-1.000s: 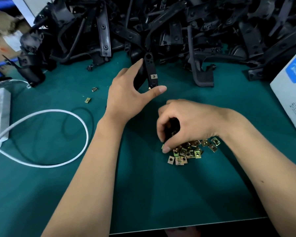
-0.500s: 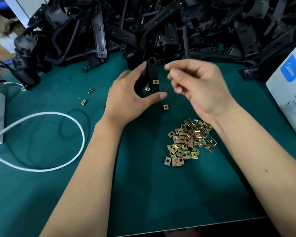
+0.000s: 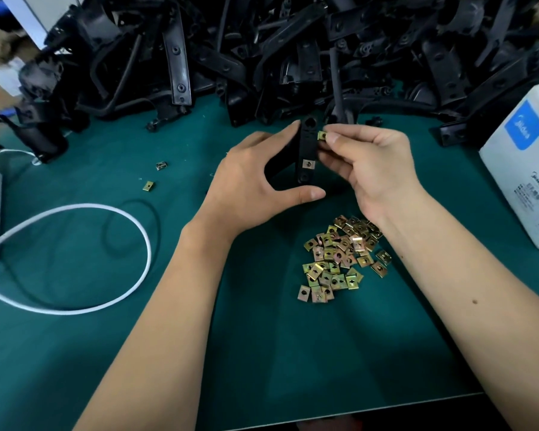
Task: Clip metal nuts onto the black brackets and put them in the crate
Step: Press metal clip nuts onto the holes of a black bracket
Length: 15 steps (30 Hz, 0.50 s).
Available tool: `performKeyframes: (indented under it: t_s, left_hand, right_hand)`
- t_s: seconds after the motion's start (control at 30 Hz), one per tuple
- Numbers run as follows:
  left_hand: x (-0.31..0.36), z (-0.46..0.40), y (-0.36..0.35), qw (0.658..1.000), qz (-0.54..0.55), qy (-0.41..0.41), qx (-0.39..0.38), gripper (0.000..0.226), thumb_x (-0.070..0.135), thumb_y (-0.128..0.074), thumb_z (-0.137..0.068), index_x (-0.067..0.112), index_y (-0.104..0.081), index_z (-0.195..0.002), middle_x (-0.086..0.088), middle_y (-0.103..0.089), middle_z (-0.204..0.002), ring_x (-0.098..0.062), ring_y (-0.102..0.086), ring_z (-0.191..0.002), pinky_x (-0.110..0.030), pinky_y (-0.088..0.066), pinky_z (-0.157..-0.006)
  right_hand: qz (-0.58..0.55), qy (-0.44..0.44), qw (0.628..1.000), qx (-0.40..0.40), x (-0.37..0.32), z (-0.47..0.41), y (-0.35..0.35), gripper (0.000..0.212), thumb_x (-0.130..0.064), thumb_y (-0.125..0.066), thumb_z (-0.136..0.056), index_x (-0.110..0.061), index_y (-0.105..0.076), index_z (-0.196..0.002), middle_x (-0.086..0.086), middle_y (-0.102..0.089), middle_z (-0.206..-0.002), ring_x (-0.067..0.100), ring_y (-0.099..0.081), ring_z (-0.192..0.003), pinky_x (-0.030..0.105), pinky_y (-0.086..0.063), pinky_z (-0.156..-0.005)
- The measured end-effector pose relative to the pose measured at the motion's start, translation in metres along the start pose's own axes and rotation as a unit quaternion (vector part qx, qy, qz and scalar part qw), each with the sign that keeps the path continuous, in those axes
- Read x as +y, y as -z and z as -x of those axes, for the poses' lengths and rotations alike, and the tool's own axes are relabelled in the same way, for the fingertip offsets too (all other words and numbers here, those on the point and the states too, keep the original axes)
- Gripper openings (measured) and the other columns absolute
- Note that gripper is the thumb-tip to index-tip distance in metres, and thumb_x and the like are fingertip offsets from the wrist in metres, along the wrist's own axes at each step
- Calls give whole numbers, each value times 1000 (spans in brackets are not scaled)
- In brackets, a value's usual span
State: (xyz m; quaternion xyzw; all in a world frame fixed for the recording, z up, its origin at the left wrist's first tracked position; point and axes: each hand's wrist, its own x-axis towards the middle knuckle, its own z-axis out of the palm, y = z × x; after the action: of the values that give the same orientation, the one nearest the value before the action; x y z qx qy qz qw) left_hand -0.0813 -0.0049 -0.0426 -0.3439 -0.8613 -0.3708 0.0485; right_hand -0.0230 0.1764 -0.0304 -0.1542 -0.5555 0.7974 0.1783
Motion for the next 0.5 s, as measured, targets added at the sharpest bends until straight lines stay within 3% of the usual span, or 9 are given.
performKeyframes:
  t_s: [0.1,0.3,0.5]
  left_hand:
    - [0,0,-1,1000,0,-3,-5,103,80,-73,-67,34,-45,-155,7,-62,-122,-8,-58,-116,-36,-49,-104]
    - [1,1,-1,1000,-14,5,-9,105,80,-73,-66,32,-45,-155,9,-60,-120,-7,-58,-113,-35,-49,-103]
    - [2,2,3,998,-41,23,-46,105,78,-76,-64,36,-44,-155,10,-58,-126,-9,-55,-118,-36,-47,-106]
  right_hand:
    - [12,9,1000,5,1,0,-1,14,8,-68,-92,-2,-76,-93,16,-75,-98,19,-76,-87,26,-60,-78]
    - [53,9,999,8,1,-2,0,15,8,-71,-89,-5,-76,-87,10,-74,-86,17,-74,-82,27,-60,-76]
    - [94,-19,995,-10,-3,-6,4,28,10,-71,-88,-5,-61,-110,7,-70,-76,18,-73,-78,28,-58,-71]
